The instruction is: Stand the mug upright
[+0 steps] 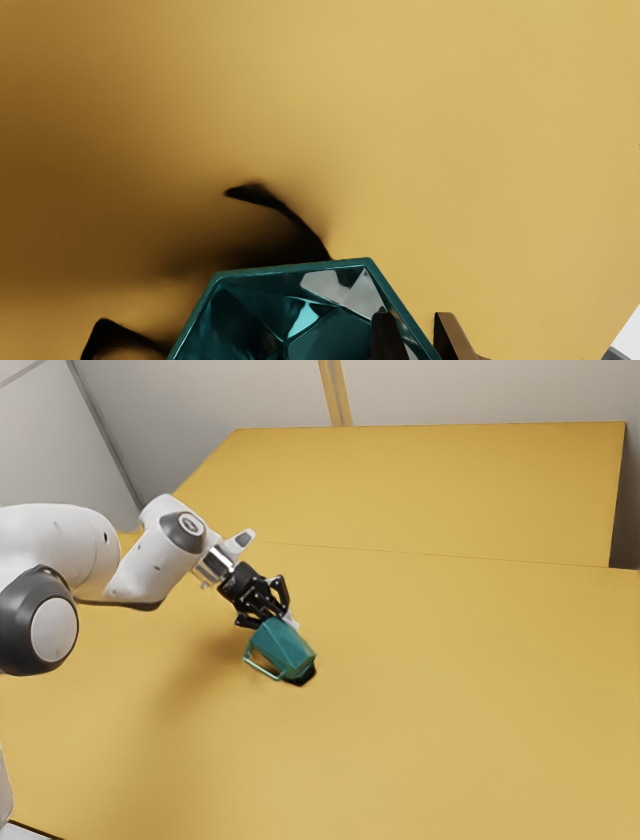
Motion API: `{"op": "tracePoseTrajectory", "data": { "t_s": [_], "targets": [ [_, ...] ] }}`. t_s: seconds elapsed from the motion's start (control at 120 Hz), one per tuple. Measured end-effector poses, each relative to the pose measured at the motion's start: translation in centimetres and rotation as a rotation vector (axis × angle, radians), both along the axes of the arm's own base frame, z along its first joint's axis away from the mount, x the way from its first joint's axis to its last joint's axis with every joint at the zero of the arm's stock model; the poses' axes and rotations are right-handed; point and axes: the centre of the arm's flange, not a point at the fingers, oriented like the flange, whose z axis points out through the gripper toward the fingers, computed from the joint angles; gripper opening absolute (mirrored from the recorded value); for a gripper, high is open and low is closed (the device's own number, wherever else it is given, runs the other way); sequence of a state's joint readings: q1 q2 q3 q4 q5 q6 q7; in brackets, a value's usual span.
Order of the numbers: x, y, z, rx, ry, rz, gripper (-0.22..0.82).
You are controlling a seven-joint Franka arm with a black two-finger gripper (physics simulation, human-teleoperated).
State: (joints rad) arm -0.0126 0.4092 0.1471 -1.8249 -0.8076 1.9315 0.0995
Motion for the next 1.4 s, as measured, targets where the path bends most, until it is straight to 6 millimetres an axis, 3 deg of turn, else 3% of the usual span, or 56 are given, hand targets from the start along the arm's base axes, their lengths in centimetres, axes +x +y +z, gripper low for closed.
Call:
{"op": "tracePoseTrajectory", "data": {
  "t_s": [0.2,0.333,0.475,0.7,0.875,1.058,1.4],
  "targets": [
    [0.1,-0.7,0.4,0.018,0.0,-0.018,-0.15],
    [-0.2,-2.2,4.4,0.105,-0.058,-0.097,-0.17],
    [-0.9,-2.6,7.5,0.254,-0.111,-0.184,-0.18],
    [-2.8,-4.5,10.3,0.528,-0.163,-0.362,-0.17],
    [-5.6,-6.4,10.4,0.657,-0.177,-0.444,-0.17],
    [-8.0,-6.5,9.3,0.697,-0.158,-0.432,-0.18],
    [-8.0,-6.2,6.2,0.712,-0.13,-0.374,-0.18]
  ]
}}
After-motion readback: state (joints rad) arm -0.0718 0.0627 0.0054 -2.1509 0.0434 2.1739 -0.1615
